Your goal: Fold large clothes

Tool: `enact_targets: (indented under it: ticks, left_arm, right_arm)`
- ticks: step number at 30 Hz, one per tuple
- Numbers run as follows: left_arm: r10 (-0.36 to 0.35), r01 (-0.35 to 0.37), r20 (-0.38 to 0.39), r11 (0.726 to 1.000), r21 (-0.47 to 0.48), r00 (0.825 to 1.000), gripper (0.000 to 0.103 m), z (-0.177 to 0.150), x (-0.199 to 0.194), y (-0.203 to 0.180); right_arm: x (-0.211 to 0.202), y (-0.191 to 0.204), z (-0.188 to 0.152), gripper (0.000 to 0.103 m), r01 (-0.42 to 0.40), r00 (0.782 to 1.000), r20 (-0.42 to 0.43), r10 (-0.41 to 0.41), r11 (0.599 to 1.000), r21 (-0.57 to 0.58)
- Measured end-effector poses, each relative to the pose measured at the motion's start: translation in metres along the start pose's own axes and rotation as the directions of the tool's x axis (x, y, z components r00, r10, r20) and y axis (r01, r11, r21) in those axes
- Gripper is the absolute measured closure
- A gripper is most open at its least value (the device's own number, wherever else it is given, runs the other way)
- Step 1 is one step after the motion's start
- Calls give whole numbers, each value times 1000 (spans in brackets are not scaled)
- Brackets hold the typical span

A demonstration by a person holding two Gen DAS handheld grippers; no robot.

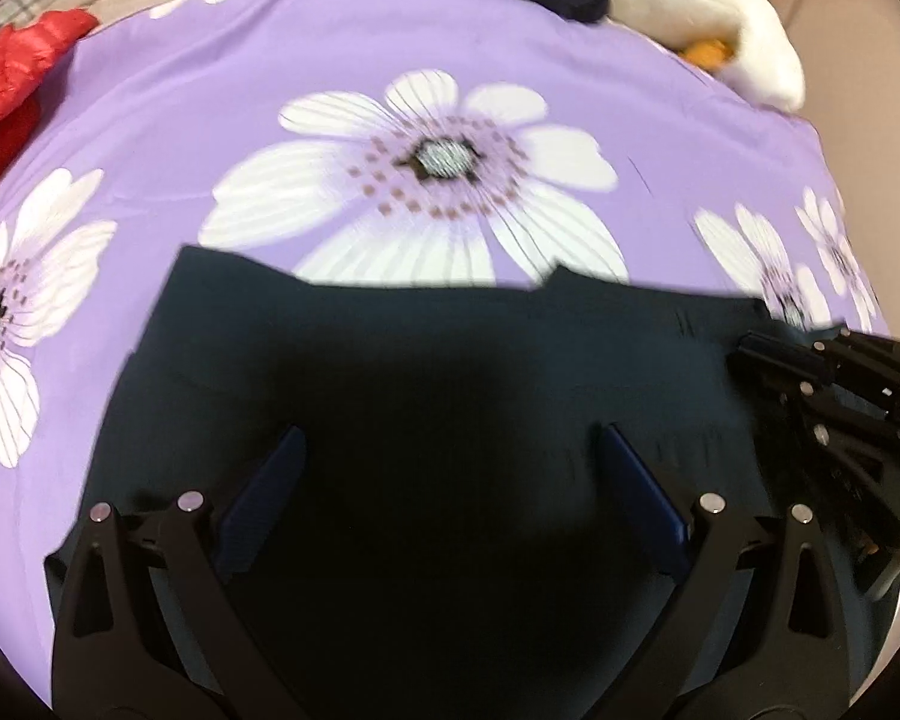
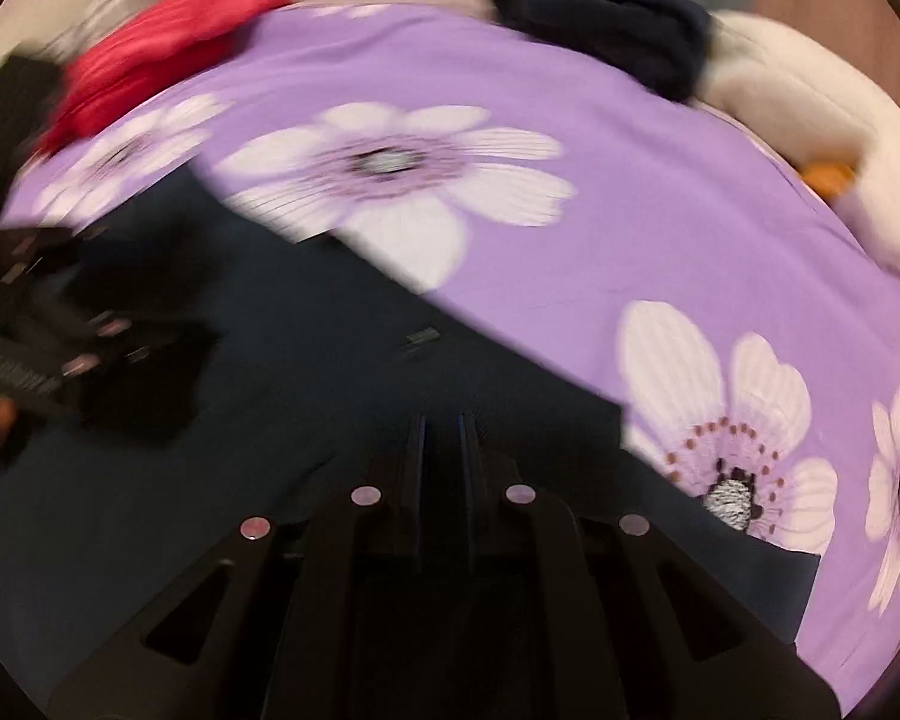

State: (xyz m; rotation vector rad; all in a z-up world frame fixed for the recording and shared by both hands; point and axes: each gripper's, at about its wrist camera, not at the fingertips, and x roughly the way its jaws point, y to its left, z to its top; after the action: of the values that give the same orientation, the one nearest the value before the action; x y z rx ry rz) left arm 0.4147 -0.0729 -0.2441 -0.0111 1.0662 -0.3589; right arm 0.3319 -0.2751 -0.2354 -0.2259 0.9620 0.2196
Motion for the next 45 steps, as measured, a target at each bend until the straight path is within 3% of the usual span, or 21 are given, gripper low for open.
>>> enact_targets:
  ticks: [3,7,9,12,15,18,21,25,26,30,35,40,43,45]
  left_arm:
    - [32,-32,-2,999,-14,999,4,9,0,6]
    - [146,-146,44,989,-4,988,4,13,-22,26]
    - [118,-117,55,993,-19,992,4,9,-36,40]
    - [1,-1,53,1000,-10,999,4,-6,-55,55]
    - [-5,4,7,999,40,1000,4,-26,-49,58]
    - [51,-48,-47,997,66,998,4,-42,-33,63]
    - [89,-87,-39,995,51,995,4,-49,-39,76]
    - [99,-103,-61,992,-79,993,2,-59,-54,112]
    - [123,-129,-56,986,-107,991,3,-64,-63,123]
    - [112,-111,0,984,-140,994,3,-88,-102,137]
    - [62,-55,90,996,-76,994,3,-121,-147,100]
    - [17,-19,125,1000,20,992,3,-150,-153,25]
    - [47,-57,137,996,73,989,3,-166,-138,-16]
    - [83,-98,153,990,97,985,3,-177,-127,-35]
  right_arm:
    - [8,-28,3,94,49,999,-13,-48,989,139]
    - [-29,-59,-11,89,109,991,53,-127,962,249]
    - [-49,-72,-22,72,104,990,66,-127,955,277]
    - [-77,-81,-44,58,18,996,82,-41,964,266]
    - [-75,-73,-64,57,-21,1000,19,17,974,225]
    - [-51,-68,-92,57,33,994,-106,-14,983,179]
    - [-58,-77,-104,57,30,998,-55,-17,970,241]
    - [-78,-100,-120,57,180,983,-92,-158,928,326]
    - [-85,-104,-122,57,185,983,-87,-164,920,347]
    - [-130,-108,-143,57,220,973,-28,-228,889,401]
    - [-179,-73,-164,51,111,980,106,-167,907,406]
    - [-178,3,-172,50,8,984,167,-68,942,336]
    - [-165,49,-168,50,-41,981,193,-19,952,302]
    - [-158,73,-166,50,-32,979,200,-23,962,270]
